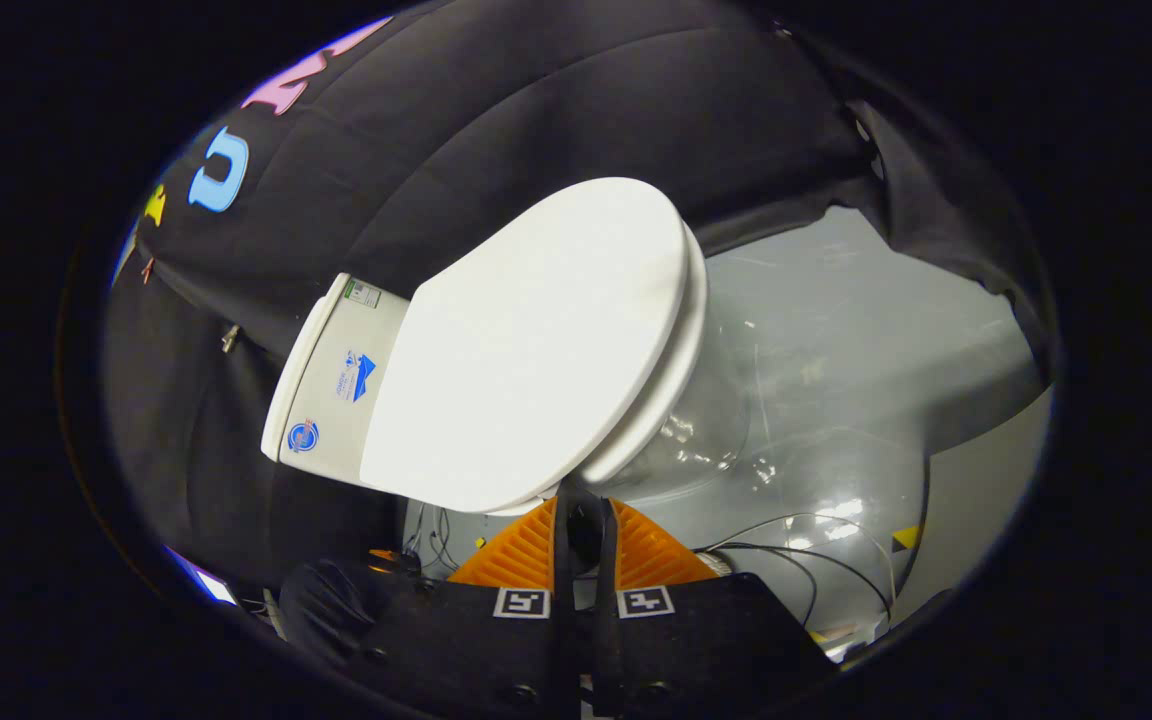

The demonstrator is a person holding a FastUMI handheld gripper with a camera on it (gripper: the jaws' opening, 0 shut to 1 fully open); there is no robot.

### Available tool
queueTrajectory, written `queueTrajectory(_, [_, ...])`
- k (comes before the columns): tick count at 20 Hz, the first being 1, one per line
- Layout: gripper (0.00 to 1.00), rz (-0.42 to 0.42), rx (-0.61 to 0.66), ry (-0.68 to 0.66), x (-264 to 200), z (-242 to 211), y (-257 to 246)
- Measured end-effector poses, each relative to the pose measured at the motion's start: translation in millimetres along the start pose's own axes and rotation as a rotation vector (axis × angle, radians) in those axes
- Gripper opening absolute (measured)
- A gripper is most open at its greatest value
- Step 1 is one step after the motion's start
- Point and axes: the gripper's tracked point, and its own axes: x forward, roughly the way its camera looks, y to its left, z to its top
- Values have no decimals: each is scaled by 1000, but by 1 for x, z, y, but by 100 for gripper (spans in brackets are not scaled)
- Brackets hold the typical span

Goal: Open the toilet lid.

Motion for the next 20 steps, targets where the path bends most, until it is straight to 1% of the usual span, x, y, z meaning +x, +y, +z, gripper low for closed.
queueTrajectory(2, [10, 5, -102, -40, -16, 12, 17])
queueTrajectory(4, [10, 39, -128, -102, -39, 31, 46])
queueTrajectory(6, [9, 46, -161, -183, -57, 48, 80])
queueTrajectory(8, [9, 37, -263, -272, -75, 61, 120])
queueTrajectory(10, [10, 60, -373, -350, -97, 75, 174])
queueTrajectory(14, [9, 69, -542, -446, -110, 86, 249])
queueTrajectory(17, [10, 45, -669, -526, -111, 92, 285])
queueTrajectory(20, [10, 50, -743, -578, -113, 93, 320])
